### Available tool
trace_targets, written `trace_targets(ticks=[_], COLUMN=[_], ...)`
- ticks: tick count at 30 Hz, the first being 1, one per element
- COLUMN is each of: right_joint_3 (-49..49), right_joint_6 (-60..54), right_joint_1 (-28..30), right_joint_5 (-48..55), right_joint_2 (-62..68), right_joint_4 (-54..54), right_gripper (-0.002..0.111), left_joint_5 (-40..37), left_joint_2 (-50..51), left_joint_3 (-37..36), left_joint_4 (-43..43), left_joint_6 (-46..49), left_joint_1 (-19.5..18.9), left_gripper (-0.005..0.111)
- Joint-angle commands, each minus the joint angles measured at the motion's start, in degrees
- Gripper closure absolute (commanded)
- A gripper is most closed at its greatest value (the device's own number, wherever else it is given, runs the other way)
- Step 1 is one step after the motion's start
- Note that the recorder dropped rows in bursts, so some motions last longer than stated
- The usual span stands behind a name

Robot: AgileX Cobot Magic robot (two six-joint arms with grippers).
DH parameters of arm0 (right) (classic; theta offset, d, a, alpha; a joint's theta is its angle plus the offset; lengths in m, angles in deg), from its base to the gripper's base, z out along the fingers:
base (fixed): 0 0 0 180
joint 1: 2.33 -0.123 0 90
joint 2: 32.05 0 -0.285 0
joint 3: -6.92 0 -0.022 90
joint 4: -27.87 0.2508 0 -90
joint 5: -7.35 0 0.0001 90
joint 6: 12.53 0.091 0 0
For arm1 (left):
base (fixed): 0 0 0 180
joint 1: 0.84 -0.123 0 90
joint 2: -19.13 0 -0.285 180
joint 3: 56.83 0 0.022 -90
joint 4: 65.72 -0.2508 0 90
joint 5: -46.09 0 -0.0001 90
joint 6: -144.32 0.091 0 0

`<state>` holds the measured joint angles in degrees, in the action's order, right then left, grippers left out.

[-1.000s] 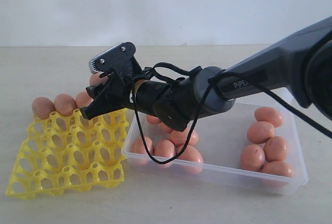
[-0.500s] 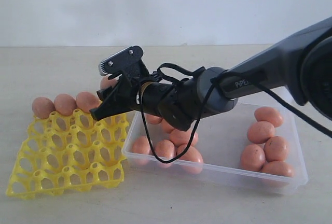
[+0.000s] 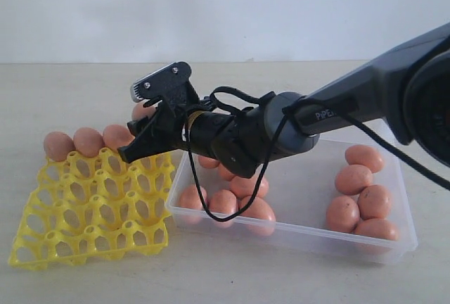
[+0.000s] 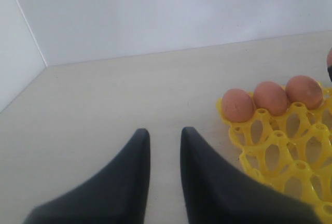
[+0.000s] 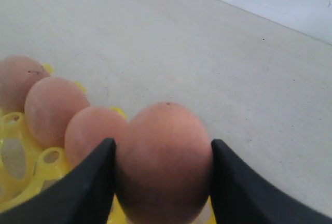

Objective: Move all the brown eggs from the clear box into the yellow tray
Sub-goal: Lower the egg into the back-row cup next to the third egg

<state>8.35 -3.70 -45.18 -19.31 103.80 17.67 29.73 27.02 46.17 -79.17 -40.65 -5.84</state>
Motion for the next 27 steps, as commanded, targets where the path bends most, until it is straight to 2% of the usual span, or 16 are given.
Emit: trace_targets(ticks=[1,6,13,27], right_joint_3=[-0.4,-1.7,-4.8,-4.8], right_joint_6=[0.3,0.4,0.9,1.1], right_joint_1=[-0.5,-1.0,-1.1,-1.1], right_joint_5=[-0.9,-0.3,5.5,5.8], right_joint_2=[0.0,0.5,1.8,1.8], right_joint_4=[-0.2,-0.3,-0.8,-0.8], right_gripper=[0.108,0.108,0.108,0.108], left_joint_5=[0.1,0.1,0.1,0.1], left_joint_2=[-0.1,-0.1,-0.1,-0.1], left_joint_3=[-0.2,-0.2,-0.2,-0.2], left_joint_4=[0.1,0.1,0.1,0.1], left_joint_6=[-0.1,-0.1,-0.1,-0.1], left_joint_1=[-0.1,-0.1,-0.1,-0.1], left_gripper=[0.085,0.085,0.085,0.085])
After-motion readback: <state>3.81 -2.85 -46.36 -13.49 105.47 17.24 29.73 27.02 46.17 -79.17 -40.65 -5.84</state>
